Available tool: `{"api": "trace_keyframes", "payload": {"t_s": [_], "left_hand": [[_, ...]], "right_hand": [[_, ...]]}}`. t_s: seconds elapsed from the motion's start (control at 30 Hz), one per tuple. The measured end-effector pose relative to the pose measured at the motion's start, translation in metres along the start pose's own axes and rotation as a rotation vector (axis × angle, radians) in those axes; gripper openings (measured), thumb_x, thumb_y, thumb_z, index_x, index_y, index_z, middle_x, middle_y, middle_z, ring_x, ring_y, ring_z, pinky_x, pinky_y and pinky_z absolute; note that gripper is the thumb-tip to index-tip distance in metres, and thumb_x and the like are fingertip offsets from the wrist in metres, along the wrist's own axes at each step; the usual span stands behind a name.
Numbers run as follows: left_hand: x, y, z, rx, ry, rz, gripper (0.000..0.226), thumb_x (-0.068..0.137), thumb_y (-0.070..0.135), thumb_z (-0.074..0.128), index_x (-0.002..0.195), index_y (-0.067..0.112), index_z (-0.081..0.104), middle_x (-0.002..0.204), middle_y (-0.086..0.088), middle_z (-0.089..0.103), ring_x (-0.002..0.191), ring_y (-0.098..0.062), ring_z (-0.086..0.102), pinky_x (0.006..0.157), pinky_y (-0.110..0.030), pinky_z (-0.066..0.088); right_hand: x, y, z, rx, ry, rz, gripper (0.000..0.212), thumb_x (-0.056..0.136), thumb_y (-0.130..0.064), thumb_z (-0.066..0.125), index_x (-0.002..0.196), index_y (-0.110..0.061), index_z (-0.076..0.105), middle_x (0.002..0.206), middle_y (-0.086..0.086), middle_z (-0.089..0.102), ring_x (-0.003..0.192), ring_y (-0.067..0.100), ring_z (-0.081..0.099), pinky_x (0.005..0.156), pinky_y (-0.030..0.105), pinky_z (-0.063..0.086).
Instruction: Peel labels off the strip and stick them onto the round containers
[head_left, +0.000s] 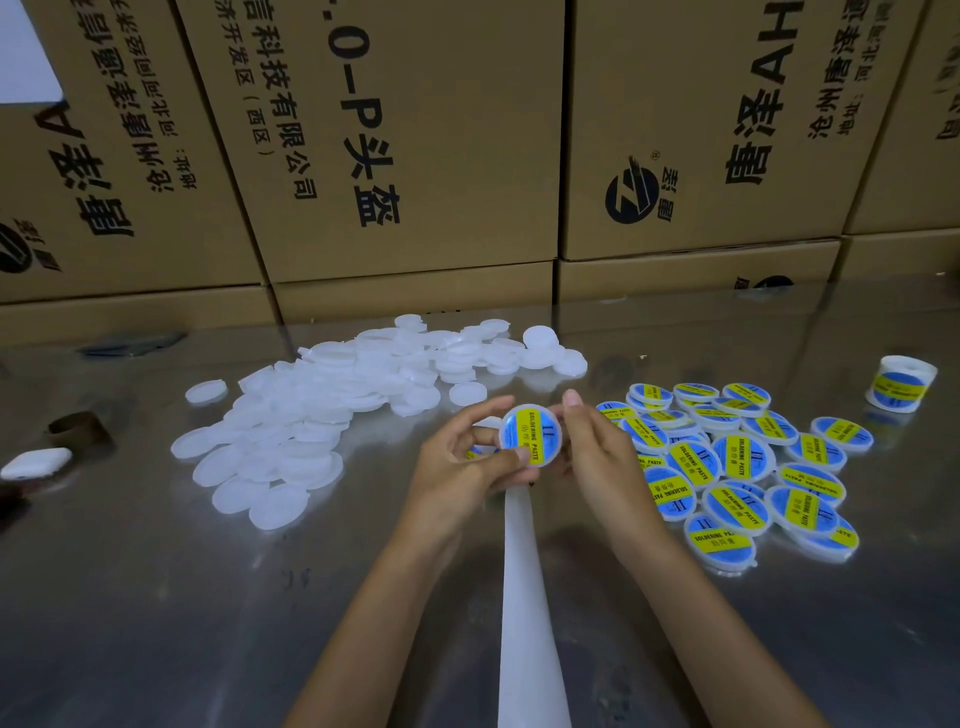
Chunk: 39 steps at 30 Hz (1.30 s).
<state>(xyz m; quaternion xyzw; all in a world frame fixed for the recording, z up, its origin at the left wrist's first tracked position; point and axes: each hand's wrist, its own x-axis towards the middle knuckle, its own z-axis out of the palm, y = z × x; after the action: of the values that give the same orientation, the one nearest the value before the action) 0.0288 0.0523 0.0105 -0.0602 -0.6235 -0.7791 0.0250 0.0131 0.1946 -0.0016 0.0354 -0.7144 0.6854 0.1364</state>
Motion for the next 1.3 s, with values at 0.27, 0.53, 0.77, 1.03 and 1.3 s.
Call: {"api": "trace_keyframes", "payload": {"t_s": [0.27, 0.53, 0.77, 1.03, 1.3], "left_hand": [[0.002, 0.003, -0.004, -0.124, 0.17, 0.031, 0.023, 0.085, -0.001, 0.073, 0.106, 0.005, 0.065, 0.091, -0.021, 0.075, 0.079, -0.027, 0.076, 0.062, -0.027, 0.059], [-0.001, -0.001, 0.0, -0.114, 0.179, 0.04, 0.008, 0.09, 0.007, 0.071, 0.088, 0.005, 0.063, 0.087, -0.011, 0.077, 0.071, -0.026, 0.075, 0.057, -0.029, 0.06], [-0.002, -0.002, 0.0, -0.081, 0.094, 0.036, 0.013, 0.093, 0.009, 0.068, 0.098, 0.002, 0.058, 0.091, -0.019, 0.075, 0.078, -0.034, 0.075, 0.065, -0.033, 0.062], [-0.001, -0.001, 0.0, 0.024, -0.057, 0.033, 0.042, 0.085, -0.011, 0.07, 0.121, 0.01, 0.07, 0.106, -0.014, 0.074, 0.088, -0.029, 0.075, 0.073, -0.035, 0.063], [0.0, 0.001, -0.005, -0.093, 0.139, 0.031, 0.023, 0.086, 0.001, 0.074, 0.107, 0.01, 0.074, 0.096, -0.012, 0.078, 0.083, -0.024, 0.077, 0.062, -0.026, 0.06]], "right_hand": [[-0.006, 0.007, 0.007, -0.071, -0.211, -0.163, 0.025, 0.087, -0.037, 0.073, 0.109, -0.03, 0.065, 0.087, -0.012, 0.073, 0.069, -0.001, 0.062, 0.063, 0.011, 0.045], [-0.004, 0.01, 0.006, -0.045, -0.187, -0.184, 0.035, 0.082, -0.035, 0.079, 0.115, -0.029, 0.07, 0.089, -0.009, 0.076, 0.08, 0.007, 0.073, 0.072, 0.026, 0.058], [-0.004, 0.01, 0.007, 0.042, -0.097, -0.146, 0.031, 0.095, -0.024, 0.063, 0.125, -0.017, 0.066, 0.091, -0.008, 0.077, 0.084, 0.008, 0.073, 0.068, 0.03, 0.061], [-0.005, 0.009, 0.004, -0.097, -0.122, -0.22, 0.032, 0.103, -0.016, 0.048, 0.11, -0.041, 0.067, 0.101, -0.021, 0.073, 0.1, -0.005, 0.066, 0.084, 0.014, 0.049], [-0.006, 0.006, 0.006, 0.11, -0.265, -0.139, 0.051, 0.091, -0.001, 0.066, 0.136, -0.02, 0.054, 0.126, -0.007, 0.066, 0.114, 0.002, 0.063, 0.092, 0.019, 0.051]]}}
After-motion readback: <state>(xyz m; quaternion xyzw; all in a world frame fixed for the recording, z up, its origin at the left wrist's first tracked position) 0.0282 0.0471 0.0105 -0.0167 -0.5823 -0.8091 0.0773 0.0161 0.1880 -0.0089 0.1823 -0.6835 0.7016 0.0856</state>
